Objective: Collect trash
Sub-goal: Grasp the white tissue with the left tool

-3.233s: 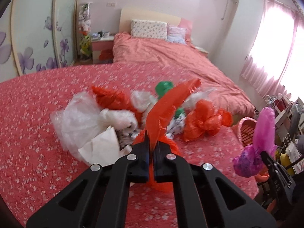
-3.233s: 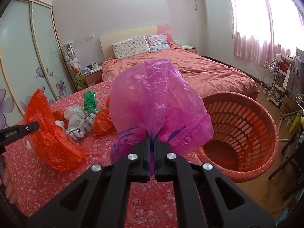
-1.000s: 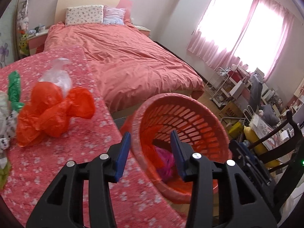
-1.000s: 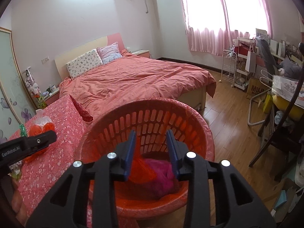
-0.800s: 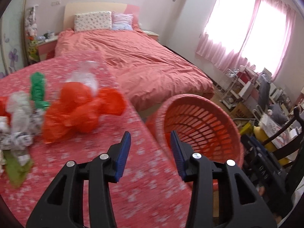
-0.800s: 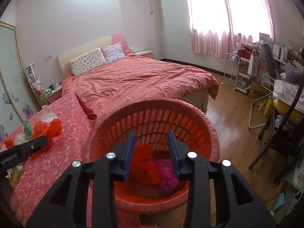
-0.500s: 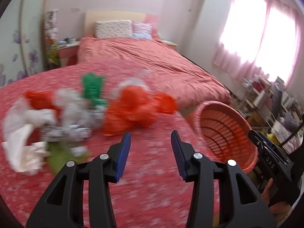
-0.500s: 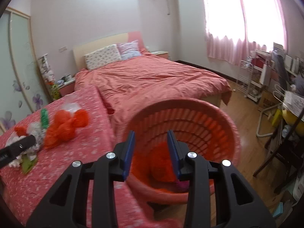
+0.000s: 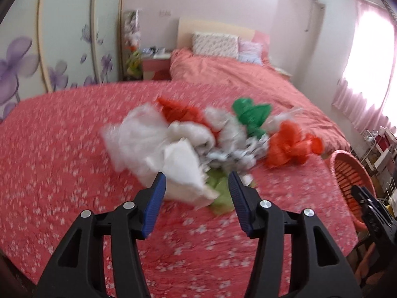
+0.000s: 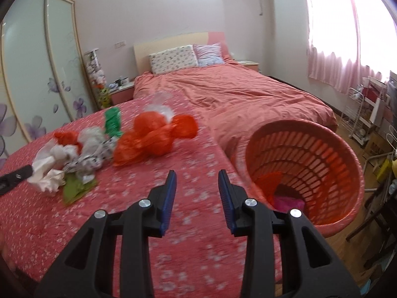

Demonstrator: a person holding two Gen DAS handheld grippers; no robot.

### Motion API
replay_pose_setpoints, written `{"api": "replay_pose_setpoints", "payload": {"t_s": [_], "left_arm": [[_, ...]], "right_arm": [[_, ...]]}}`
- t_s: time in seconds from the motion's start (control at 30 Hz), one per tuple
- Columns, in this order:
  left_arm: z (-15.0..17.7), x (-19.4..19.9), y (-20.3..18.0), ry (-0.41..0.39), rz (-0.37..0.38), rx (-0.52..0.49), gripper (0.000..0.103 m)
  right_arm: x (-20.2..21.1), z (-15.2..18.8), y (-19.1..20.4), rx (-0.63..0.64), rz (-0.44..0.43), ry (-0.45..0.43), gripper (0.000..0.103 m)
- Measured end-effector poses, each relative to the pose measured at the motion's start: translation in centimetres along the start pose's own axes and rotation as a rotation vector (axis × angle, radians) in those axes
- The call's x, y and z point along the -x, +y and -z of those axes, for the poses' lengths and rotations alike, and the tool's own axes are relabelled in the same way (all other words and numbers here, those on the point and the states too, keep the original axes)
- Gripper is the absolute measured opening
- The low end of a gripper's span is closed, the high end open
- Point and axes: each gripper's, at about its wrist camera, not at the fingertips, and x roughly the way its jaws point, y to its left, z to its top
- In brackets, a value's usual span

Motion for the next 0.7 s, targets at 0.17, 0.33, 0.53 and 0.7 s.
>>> {"api": "replay_pose_setpoints", "payload": {"t_s": [0.17,0.33,0.53,0.7], "left_arm": [[0.7,-2.4,0.7,0.041,-0.045,0.018,0.053],[1.4,-3.0,2.4,0.075,-0.033,0.063,0.031],[1.9,-0.7,4.3,0.024,0.026,0.085,0.025],[1.5,1.4,5.5,-0.024,0.050,0.091,0.025]], "right_arm": [[0.1,0.5,1.4,0.026,-0.003,0.008,0.035],[0.1,0.8,1.9,0.038,0.001,0.017,0.035],[-0.1,0.7,2.8,0.051,-0.007,0.022,0.035],[-0.3,0.4,4.0,0.067,-0.024,0.019,0.035]]}}
